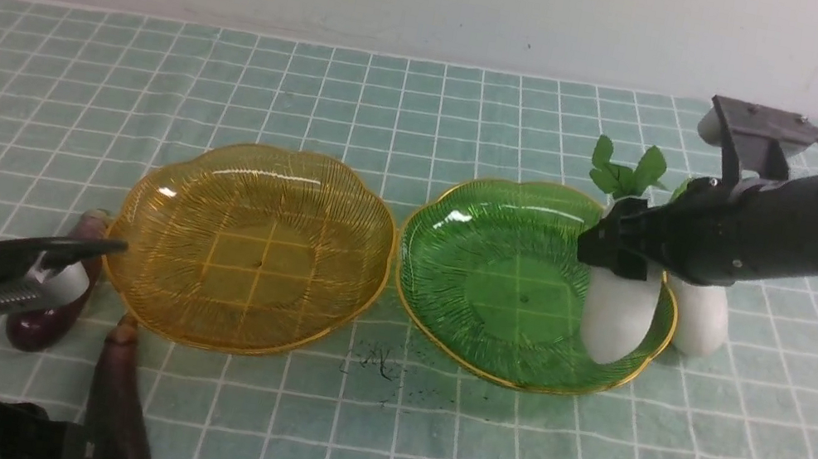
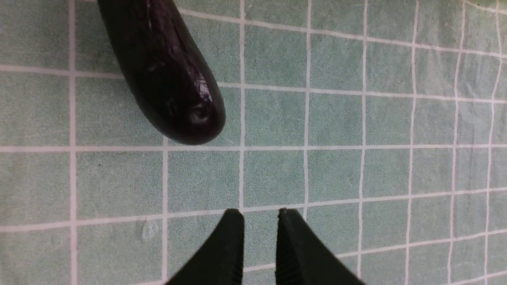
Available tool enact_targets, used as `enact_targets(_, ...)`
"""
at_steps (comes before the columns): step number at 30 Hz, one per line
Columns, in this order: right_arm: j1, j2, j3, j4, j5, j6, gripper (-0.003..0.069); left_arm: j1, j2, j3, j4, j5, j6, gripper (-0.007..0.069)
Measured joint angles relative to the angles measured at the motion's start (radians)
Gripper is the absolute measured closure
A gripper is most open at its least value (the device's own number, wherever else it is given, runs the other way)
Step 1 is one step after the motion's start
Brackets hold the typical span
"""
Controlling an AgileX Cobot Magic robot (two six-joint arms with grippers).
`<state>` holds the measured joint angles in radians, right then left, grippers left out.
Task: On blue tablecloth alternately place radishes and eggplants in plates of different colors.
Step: 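Place the white radish on the plate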
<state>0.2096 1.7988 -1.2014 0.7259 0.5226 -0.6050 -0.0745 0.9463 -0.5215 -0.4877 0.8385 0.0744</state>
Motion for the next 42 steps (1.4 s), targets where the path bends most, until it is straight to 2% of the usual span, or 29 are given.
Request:
enact_targets(7, 0.0, 0.054, 0.0, 0.001, -0.02, -0.024, 0.0172, 0.0, 0.0, 0.0, 0.0, 0.0, 0.0, 0.0517)
enact_targets(14, -0.008, 0.038, 0.0, -0.043, -0.024, -0.029, 0.0047, 0.0, 0.0, 0.0, 0.0, 0.0, 0.0, 0.0517)
enact_targets(18, -0.039, 0.016, -0.002, -0.082, -0.024, -0.026, 0.0024, 0.0, 0.0, 0.0, 0.0, 0.0, 0.0, 0.0517)
enact_targets(22, -0.084, 0.009, -0.003, -0.097, -0.031, -0.007, 0.0023, 0.0, 0.0, 0.0, 0.0, 0.0, 0.0, 0.0517)
enact_targets(28, -0.161, 0.019, -0.004, -0.089, -0.135, 0.041, 0.0032, 0.0, 0.0, 0.0, 0.0, 0.0, 0.0, 0.0517)
enact_targets(33, -0.171, 0.063, -0.004, -0.041, -0.205, 0.051, 0.006, 0.0, 0.0, 0.0, 0.0, 0.008, 0.0, 0.0517)
enact_targets(42, -0.171, 0.15, -0.004, 0.049, -0.235, 0.052, 0.0083, 0.0, 0.0, 0.0, 0.0, 0.019, 0.0, 0.0517)
